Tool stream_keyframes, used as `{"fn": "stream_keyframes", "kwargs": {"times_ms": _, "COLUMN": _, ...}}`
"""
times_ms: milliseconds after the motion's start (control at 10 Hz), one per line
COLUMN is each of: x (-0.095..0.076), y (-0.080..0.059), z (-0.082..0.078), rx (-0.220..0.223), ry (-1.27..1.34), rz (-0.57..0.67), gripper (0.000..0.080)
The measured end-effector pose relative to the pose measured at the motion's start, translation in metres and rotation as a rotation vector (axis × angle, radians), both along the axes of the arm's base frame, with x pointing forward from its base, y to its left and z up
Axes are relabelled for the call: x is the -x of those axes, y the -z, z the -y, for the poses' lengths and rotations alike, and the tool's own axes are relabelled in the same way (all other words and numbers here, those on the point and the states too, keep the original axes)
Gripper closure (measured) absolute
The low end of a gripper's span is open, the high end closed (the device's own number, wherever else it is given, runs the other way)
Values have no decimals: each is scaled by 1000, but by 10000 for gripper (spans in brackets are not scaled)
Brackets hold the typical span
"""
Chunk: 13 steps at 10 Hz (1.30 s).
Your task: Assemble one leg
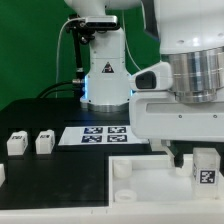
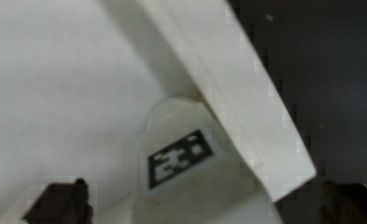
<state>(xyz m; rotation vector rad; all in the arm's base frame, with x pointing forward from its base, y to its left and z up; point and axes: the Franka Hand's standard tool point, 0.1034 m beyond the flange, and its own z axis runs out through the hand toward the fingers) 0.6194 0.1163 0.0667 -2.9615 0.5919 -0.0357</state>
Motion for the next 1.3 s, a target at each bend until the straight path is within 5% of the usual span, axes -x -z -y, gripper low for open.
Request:
{"fn": "stream_keyframes", "kwargs": {"times_ms": 300, "x": 2, "y": 2, "z": 2, "rx": 21, "ry": -168, "rz": 13, "gripper": 151}}
{"fn": "stream_keyframes", "kwargs": {"times_ms": 600, "x": 2, "y": 3, "z": 1, "rx": 17, "ry": -97, "rz": 5, "gripper": 511}}
{"fn": "stream_keyframes", "kwargs": {"times_ms": 900, "x": 2, "y": 3, "z": 0, "rx": -2, "ry": 197, "rz": -28, "gripper": 511}}
{"fn": "stream_keyframes", "kwargs": {"times_ms": 1300, "x": -6, "y": 2, "z": -4, "rx": -76, "ry": 1074, "rz": -138, "gripper": 511}}
